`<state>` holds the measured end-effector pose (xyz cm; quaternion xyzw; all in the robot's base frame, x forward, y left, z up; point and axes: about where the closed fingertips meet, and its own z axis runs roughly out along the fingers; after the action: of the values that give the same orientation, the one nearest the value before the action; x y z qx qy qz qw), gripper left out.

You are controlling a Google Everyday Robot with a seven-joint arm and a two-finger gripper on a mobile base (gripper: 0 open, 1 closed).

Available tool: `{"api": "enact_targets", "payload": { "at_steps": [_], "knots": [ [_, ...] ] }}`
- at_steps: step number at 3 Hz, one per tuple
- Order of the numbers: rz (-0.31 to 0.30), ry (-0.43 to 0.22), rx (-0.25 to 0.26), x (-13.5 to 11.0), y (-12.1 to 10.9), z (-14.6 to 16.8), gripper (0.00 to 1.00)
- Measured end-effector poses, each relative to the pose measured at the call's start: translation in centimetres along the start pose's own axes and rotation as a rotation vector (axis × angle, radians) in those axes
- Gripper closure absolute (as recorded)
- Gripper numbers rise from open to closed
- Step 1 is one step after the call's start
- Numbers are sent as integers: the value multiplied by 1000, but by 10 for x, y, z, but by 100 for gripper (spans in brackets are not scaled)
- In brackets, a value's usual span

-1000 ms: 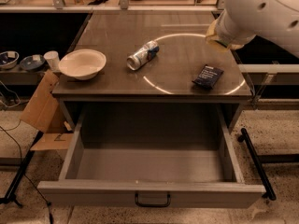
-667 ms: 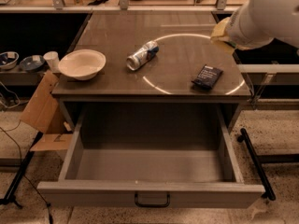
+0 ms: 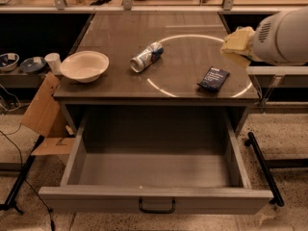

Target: Place sponge into top drawer

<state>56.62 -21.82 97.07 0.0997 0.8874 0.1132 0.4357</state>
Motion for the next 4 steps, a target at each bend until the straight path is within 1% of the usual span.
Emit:
{"api": "enact_targets", "payload": {
  "at_steps": [1, 2, 3, 4],
  "knots": [
    [-25, 34, -75, 19, 7, -10, 100],
    [-55, 102, -164, 45, 22, -12, 100],
    [-78, 104, -232, 46, 40, -15, 100],
    [-82, 101, -237, 46, 42, -15, 100]
  ]
}}
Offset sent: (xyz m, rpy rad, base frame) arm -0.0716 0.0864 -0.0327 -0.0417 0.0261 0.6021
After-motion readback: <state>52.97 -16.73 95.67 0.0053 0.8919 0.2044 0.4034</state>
